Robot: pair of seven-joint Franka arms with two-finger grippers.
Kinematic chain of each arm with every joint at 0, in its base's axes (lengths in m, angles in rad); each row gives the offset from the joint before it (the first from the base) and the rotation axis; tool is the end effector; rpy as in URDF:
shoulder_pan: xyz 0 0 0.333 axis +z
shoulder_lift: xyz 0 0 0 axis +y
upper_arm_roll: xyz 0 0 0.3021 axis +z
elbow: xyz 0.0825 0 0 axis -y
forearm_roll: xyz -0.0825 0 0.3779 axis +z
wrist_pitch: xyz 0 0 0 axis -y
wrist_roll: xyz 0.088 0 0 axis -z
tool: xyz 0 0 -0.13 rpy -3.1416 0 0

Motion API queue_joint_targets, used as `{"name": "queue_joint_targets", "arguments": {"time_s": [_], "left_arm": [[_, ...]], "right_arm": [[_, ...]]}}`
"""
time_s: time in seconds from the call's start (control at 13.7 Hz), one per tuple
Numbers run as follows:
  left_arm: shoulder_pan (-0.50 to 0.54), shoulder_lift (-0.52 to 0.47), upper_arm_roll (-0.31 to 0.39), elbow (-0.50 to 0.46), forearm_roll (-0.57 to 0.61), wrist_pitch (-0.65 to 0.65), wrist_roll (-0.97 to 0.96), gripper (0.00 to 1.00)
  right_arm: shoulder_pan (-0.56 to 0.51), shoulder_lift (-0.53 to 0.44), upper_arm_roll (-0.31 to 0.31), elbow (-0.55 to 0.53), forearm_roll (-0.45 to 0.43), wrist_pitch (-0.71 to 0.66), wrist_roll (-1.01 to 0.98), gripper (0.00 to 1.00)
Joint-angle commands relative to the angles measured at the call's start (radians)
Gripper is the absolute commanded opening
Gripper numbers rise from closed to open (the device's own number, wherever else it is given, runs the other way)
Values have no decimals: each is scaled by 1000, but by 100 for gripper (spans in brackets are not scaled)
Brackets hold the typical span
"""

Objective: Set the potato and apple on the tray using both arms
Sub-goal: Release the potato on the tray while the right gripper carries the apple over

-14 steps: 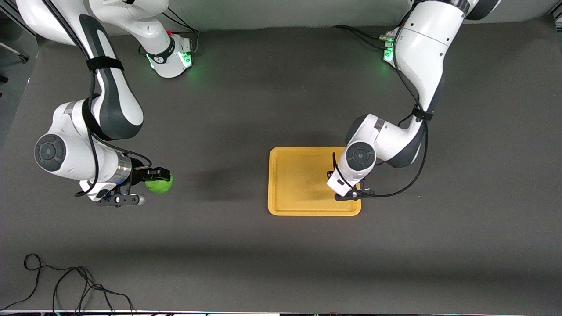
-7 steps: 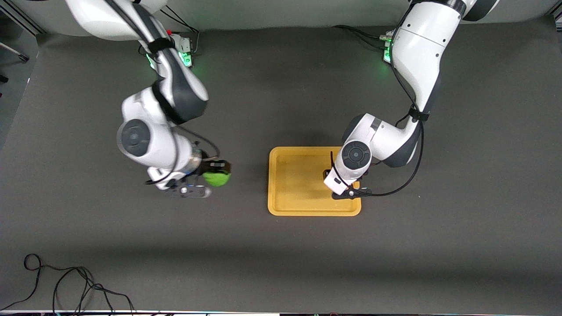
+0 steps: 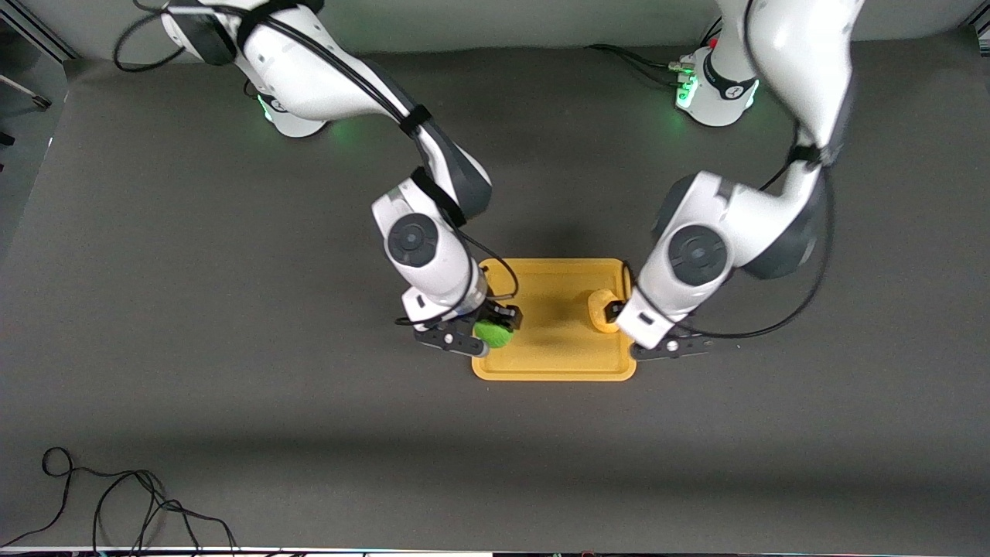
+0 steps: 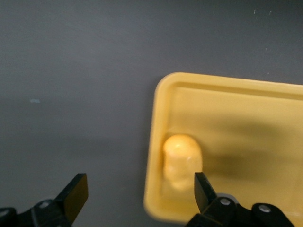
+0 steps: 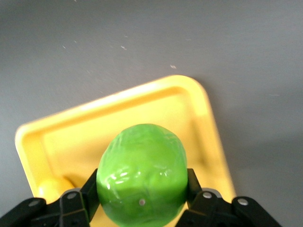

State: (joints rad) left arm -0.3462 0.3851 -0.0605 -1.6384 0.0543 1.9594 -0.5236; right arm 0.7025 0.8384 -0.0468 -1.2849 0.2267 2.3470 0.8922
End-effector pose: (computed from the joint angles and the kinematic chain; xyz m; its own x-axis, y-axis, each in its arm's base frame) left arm 0.5959 -0.2479 0.3559 0.9942 0.0993 -0.0419 0.0970 -0.9938 -0.0543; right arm 0.5927 0.4755 0.2392 0.9361 -0.3516 0.0109 -0.3365 -0.9039 -0.2642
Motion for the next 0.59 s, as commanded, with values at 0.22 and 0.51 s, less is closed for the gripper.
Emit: {"name": "queue_joint_targets", "arguments": {"time_s": [0.22, 0.51], "left_arm": [[157, -306, 4, -72, -30, -201, 287, 100], [324, -497, 7, -155, -119, -270, 482, 100]], "right_arm": [[98, 192, -24, 202, 7, 5, 77, 31], [104, 180, -27, 141, -16, -11, 74, 32]]}}
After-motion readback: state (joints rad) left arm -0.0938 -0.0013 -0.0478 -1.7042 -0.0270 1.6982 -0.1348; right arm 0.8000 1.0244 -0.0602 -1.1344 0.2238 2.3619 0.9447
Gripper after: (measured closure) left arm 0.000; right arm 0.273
